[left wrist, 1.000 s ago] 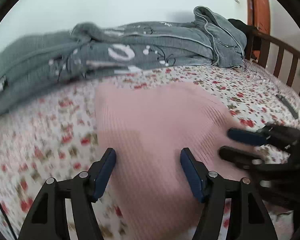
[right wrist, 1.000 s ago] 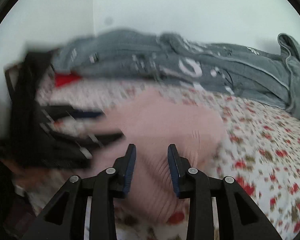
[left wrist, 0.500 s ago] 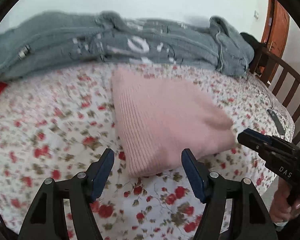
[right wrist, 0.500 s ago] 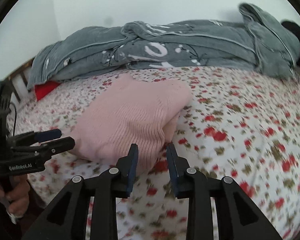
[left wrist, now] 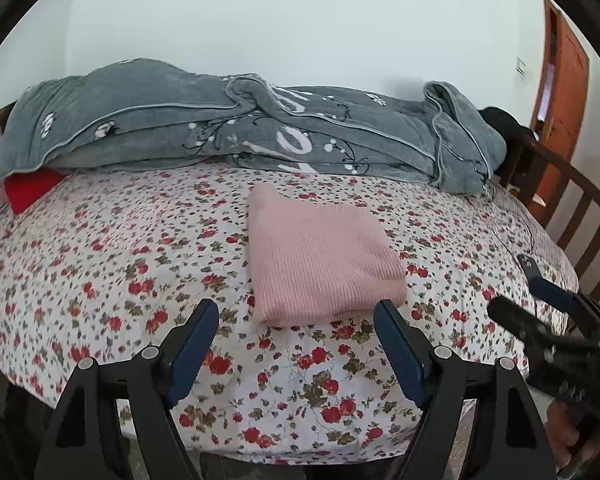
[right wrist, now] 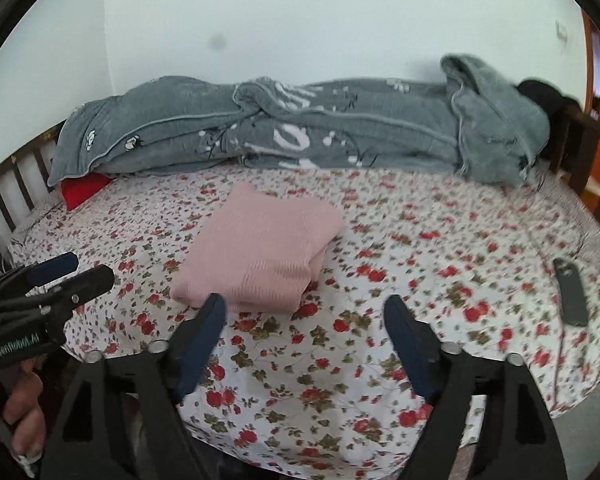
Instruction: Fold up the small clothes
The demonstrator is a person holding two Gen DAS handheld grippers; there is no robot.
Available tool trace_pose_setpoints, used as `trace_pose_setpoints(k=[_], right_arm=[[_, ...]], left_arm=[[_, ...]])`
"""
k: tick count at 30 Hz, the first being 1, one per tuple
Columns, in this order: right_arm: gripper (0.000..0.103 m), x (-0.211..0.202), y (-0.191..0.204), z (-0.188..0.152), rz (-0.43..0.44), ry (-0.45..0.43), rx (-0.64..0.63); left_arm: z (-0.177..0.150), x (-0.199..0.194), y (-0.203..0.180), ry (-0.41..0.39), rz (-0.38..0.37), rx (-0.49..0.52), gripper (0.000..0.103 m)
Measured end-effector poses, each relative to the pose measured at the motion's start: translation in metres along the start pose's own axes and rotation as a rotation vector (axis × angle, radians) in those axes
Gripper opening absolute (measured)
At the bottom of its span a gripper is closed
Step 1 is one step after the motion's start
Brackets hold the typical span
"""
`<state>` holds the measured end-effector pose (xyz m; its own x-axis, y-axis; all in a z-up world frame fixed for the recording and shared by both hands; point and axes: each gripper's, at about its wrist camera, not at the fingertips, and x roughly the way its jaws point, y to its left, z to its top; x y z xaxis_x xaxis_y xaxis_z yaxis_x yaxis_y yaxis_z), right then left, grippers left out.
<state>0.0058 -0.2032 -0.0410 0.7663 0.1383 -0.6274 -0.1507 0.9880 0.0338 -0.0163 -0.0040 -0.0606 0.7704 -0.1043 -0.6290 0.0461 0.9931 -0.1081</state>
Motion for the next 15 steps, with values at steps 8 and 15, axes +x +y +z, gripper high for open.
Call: trace_pose_setpoints(k=[8,15], right_arm=[[0.095,-0.011,-0.004,-0.008,0.0,0.005,0.003],[0.095,-0.012,-0.012,-0.009,-0.006,-0.002,0.029]], left_arm=[[-0.001,-0.01,-0.005,-0.005,0.047,0.01,0.083],[-0.002,-0.01,-0.013,-0.019,0.089,0.055,0.083]])
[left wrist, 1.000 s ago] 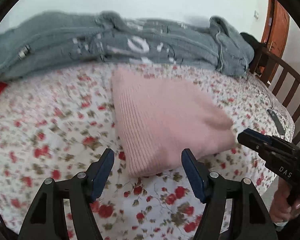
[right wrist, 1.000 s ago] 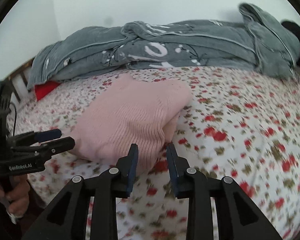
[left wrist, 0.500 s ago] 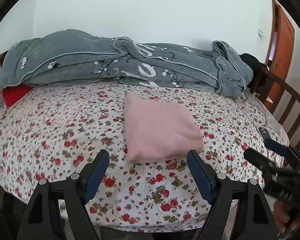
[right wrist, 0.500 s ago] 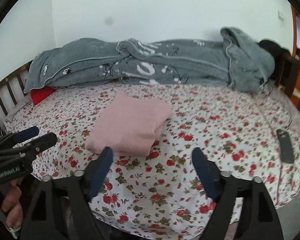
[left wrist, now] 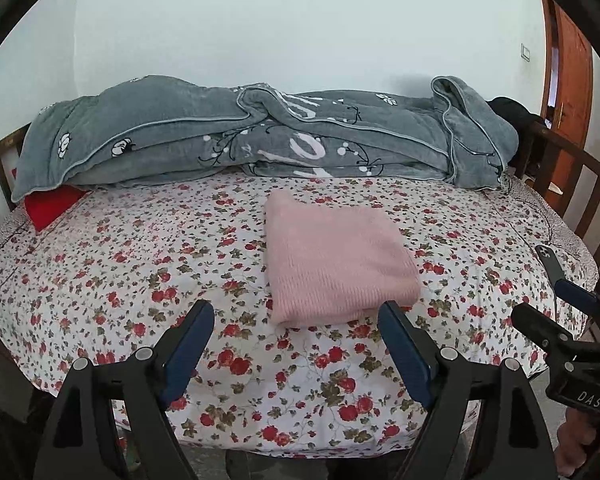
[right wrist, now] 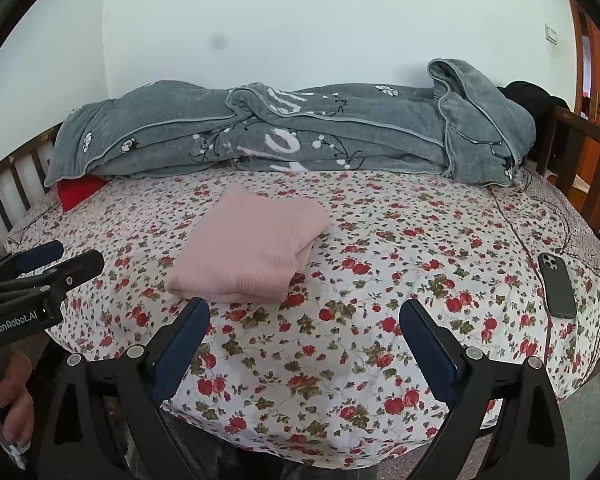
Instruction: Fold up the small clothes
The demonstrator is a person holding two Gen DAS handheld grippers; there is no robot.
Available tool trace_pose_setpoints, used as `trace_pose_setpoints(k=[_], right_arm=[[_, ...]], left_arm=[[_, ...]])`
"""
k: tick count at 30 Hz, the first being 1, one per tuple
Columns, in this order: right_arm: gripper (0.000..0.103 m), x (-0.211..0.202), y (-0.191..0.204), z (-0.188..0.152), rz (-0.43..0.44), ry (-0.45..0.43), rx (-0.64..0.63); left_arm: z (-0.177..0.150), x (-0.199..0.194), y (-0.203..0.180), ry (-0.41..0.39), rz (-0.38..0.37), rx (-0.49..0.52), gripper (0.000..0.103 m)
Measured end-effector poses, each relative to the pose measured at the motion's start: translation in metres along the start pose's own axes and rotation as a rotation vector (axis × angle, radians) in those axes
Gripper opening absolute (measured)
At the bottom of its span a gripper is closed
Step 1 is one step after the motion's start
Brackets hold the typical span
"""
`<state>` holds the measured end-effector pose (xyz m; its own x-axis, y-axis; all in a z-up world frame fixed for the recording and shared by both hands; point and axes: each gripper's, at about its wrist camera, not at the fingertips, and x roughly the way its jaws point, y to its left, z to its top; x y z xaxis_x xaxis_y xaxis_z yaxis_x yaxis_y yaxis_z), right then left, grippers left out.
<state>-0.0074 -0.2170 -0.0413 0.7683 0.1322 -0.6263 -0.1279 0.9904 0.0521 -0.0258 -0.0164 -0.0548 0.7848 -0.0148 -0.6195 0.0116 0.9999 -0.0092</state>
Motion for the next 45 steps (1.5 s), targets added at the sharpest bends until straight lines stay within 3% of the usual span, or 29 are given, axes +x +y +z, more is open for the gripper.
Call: trace_pose_setpoints(k=[45], right_arm=[[0.095,-0.009,-0.003,0.003,0.025,-0.009,0.045]], left_arm=[[0.006,-0.011,0.002,-0.015,-0.024,-0.002,0.084]])
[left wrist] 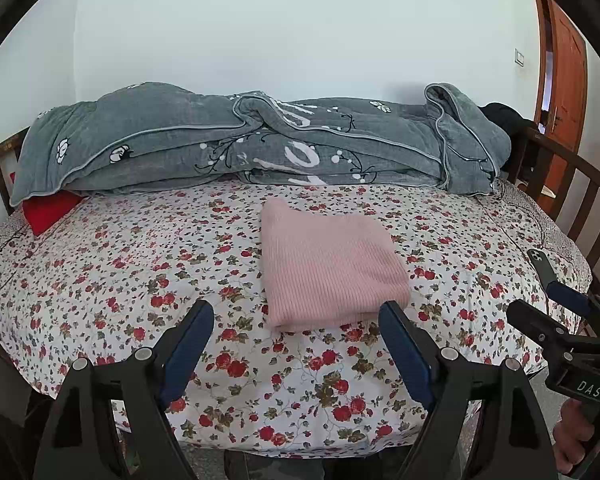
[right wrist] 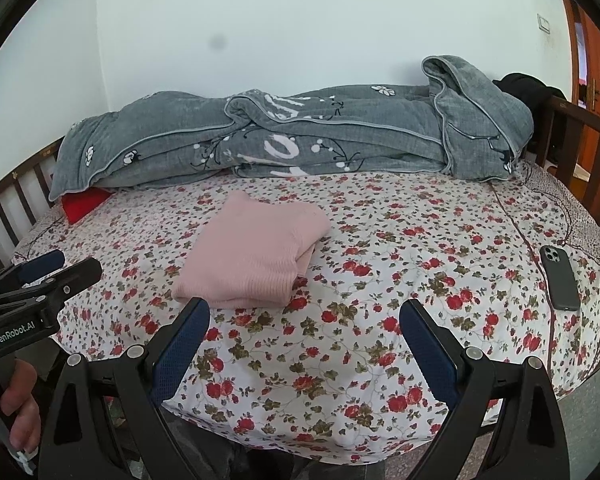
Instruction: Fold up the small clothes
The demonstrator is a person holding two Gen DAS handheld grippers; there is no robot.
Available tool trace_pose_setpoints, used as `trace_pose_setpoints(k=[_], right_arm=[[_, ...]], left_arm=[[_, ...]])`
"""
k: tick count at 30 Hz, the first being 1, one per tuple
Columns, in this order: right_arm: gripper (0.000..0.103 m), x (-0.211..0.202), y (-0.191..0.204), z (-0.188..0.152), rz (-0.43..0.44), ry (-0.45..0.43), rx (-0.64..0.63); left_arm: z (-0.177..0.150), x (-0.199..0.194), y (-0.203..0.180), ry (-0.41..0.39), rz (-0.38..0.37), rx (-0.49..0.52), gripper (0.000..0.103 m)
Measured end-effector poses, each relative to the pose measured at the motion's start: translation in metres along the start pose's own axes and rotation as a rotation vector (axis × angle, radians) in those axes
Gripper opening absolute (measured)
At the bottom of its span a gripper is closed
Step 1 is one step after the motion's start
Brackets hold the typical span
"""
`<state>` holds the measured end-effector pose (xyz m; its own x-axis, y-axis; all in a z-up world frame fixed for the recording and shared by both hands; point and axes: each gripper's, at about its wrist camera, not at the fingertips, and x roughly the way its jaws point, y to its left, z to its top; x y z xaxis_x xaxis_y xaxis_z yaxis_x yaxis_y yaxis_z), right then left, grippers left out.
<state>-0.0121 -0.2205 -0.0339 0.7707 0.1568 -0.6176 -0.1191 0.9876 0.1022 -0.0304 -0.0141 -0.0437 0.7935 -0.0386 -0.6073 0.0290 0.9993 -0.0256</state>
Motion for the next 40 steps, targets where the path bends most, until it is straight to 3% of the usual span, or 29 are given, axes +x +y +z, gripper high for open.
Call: trace_pose_setpoints(k=[40], right_arm=[[0.095,-0.0026,0.0089,0.0044,0.017,-0.015,-0.004]], left_arm=[[0.0033,-0.0041,0.0012,-0.016,-0.022,0.003,0.085]])
